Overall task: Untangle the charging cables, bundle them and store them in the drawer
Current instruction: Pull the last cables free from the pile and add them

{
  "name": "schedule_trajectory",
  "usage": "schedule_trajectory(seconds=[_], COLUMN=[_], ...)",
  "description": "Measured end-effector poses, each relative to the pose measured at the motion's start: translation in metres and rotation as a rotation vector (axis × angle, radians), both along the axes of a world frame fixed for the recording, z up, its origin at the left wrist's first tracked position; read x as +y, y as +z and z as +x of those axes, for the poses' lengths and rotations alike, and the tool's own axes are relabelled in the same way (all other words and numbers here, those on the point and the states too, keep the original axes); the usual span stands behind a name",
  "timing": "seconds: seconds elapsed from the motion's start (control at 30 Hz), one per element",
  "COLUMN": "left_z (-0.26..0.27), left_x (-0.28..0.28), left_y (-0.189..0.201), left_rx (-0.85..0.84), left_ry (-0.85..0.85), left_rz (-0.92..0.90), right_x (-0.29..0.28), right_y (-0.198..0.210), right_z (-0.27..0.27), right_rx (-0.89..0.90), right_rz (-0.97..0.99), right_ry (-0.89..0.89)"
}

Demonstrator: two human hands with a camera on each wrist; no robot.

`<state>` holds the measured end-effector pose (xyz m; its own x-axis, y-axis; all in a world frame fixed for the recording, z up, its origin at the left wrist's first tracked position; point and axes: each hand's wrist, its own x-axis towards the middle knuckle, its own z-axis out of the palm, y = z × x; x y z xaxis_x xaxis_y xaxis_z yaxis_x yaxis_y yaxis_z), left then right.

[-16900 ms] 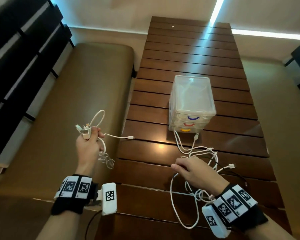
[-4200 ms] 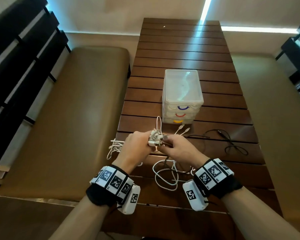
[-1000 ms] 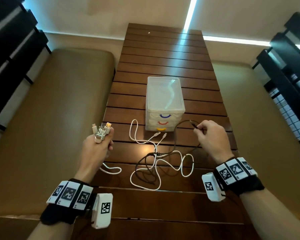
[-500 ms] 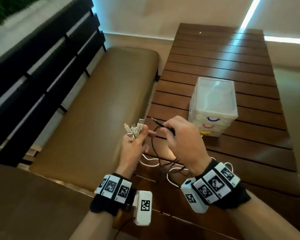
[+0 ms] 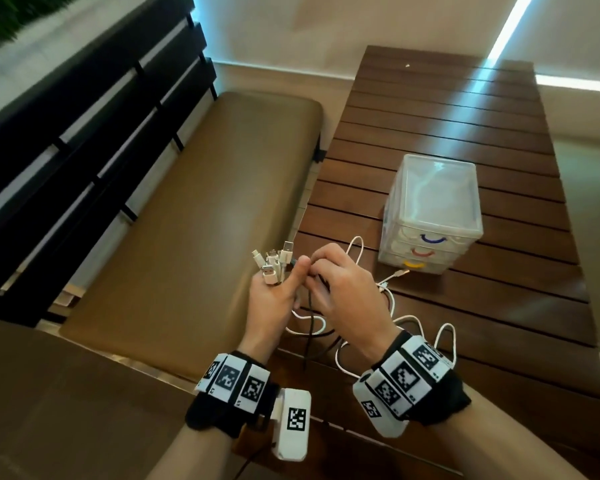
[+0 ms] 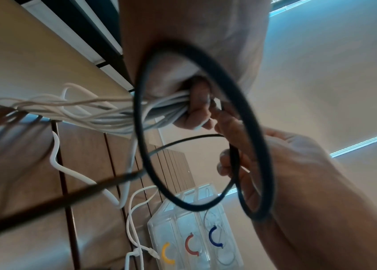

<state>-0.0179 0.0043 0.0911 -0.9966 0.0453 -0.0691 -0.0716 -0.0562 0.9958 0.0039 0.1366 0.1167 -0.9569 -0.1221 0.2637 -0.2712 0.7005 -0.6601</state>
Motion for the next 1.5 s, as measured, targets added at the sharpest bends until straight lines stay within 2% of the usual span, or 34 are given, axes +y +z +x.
schedule_trajectory(seconds=[0.07, 0.17, 0.3, 0.4, 0.5, 0.6, 0.73, 0.93, 1.07, 1.13, 1.27, 1.37, 1.5], left_z=[-0.001, -0.008, -0.023, -0.034, -0.048, -0.055, -0.056, -0.056, -0.062, -0.064, -0.059, -0.063, -0.065], left_x=[0.003, 0.002, -0.004, -0.018, -0.043, -0.059, -0.068, -0.067, -0.074, -0.08, -0.063, -0.062, -0.074], left_y=[0.0, 0.001, 0.007, 0.015, 0.018, 0.019, 0.023, 0.02, 0.022, 0.023, 0.025, 0.03, 0.033], left_rx=[-0.016, -0.058, -0.108, -0.207, -0.191, -0.113, -0.009, 0.027, -0.005, 0.005, 0.019, 0.027, 0.04], left_ry=[0.012, 0.109, 0.244, 0.386, 0.494, 0.541, 0.552, 0.507, 0.604, 0.624, 0.583, 0.579, 0.516], left_rz=[0.033, 0.112, 0.275, 0.418, 0.503, 0.392, 0.26, 0.207, 0.239, 0.271, 0.25, 0.306, 0.339], right_x=[0.002, 0.011, 0.036, 0.058, 0.085, 0.104, 0.107, 0.108, 0.13, 0.146, 0.133, 0.133, 0.141], right_y=[-0.002, -0.007, -0.011, -0.013, -0.024, -0.03, -0.03, -0.025, -0.025, -0.029, -0.033, -0.034, -0.04], right_z=[0.003, 0.006, 0.006, 0.003, -0.002, -0.008, -0.013, 0.0, 0.0, 0.0, -0.001, -0.003, 0.001], right_rx=[-0.047, -0.114, -0.079, -0.182, -0.234, -0.225, -0.223, -0.259, -0.216, -0.246, -0.258, -0.203, -0.284], right_rz=[0.015, 0.161, 0.313, 0.297, 0.277, 0.292, 0.368, 0.098, -0.098, -0.072, 0.198, 0.215, 0.296], right_ry=[0.027, 0.026, -0.002, 0.028, 0.018, -0.05, -0.034, 0.057, -0.035, -0.06, -0.045, -0.179, -0.328])
